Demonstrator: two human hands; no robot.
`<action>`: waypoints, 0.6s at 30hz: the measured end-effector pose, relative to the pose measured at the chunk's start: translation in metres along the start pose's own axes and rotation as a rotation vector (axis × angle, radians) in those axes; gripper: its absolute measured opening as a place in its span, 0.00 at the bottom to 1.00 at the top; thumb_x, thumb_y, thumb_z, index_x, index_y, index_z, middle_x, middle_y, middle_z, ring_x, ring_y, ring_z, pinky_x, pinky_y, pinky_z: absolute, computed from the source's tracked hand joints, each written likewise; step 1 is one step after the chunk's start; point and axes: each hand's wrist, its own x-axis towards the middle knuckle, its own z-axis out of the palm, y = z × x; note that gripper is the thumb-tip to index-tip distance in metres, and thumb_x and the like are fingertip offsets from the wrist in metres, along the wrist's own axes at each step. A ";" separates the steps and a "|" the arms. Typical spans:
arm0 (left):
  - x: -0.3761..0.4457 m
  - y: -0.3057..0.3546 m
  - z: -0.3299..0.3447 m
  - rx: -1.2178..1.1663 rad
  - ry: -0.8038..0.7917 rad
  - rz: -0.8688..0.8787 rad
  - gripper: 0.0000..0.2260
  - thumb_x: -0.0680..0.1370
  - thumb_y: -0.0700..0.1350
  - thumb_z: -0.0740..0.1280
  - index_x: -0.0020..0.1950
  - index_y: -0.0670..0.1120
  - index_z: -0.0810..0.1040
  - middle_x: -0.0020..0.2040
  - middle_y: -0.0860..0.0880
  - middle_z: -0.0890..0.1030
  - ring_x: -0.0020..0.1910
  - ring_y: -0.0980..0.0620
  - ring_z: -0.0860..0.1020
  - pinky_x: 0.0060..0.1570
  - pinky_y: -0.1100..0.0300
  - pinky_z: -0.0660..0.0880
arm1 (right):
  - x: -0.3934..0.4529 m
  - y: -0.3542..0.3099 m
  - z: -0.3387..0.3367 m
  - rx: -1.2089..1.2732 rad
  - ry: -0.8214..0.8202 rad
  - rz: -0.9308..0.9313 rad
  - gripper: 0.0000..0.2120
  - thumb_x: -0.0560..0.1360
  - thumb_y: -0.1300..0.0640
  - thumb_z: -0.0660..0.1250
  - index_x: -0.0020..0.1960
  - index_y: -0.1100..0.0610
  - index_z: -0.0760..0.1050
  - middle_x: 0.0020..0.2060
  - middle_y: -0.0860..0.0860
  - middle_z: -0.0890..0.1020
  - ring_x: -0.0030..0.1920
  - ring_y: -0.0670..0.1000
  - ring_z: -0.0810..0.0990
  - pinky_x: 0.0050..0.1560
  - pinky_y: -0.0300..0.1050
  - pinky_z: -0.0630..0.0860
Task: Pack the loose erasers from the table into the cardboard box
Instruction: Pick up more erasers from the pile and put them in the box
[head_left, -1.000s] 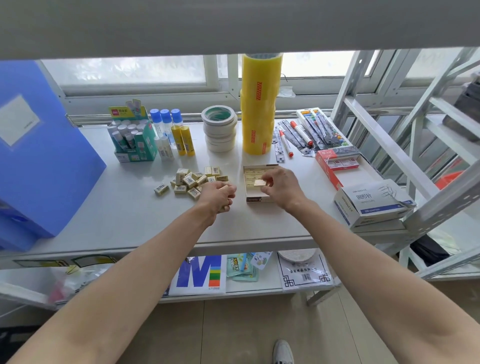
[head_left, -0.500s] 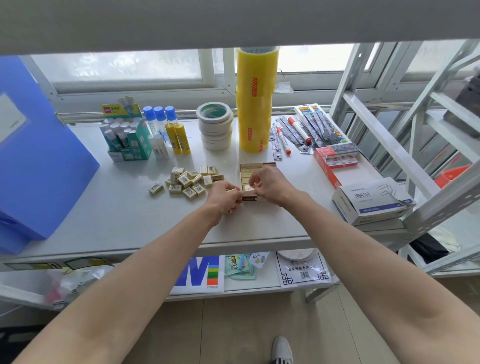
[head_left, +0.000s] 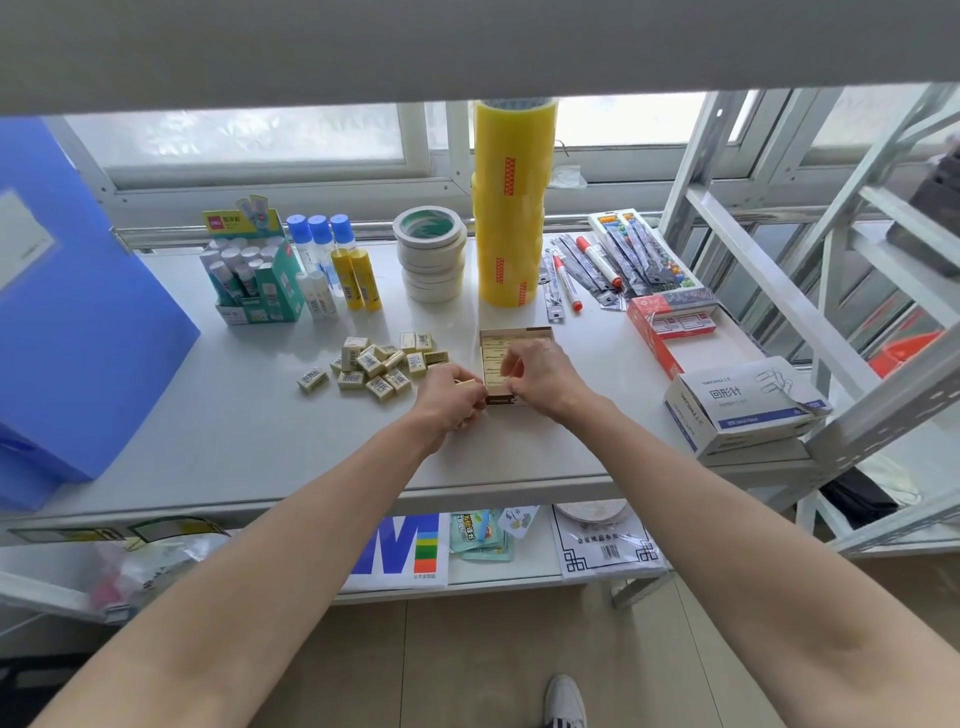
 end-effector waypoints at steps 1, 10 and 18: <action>-0.001 0.000 -0.001 0.003 -0.006 0.001 0.02 0.77 0.36 0.65 0.47 0.42 0.75 0.35 0.44 0.78 0.27 0.52 0.70 0.23 0.64 0.64 | -0.001 0.001 0.000 0.001 0.003 -0.002 0.06 0.72 0.66 0.67 0.47 0.59 0.80 0.45 0.56 0.83 0.49 0.55 0.80 0.52 0.48 0.77; -0.004 0.001 -0.027 -0.226 -0.162 0.035 0.19 0.82 0.54 0.58 0.58 0.39 0.76 0.32 0.47 0.76 0.27 0.54 0.70 0.23 0.64 0.66 | -0.002 -0.001 -0.005 0.258 0.218 0.074 0.06 0.76 0.58 0.65 0.50 0.58 0.80 0.43 0.52 0.83 0.44 0.51 0.81 0.51 0.49 0.79; -0.015 0.007 -0.036 -0.312 -0.382 0.023 0.26 0.82 0.61 0.51 0.56 0.40 0.75 0.29 0.46 0.74 0.26 0.52 0.70 0.22 0.64 0.63 | -0.011 -0.030 0.001 0.575 -0.083 -0.026 0.10 0.76 0.52 0.69 0.49 0.58 0.82 0.42 0.55 0.84 0.38 0.53 0.80 0.44 0.52 0.79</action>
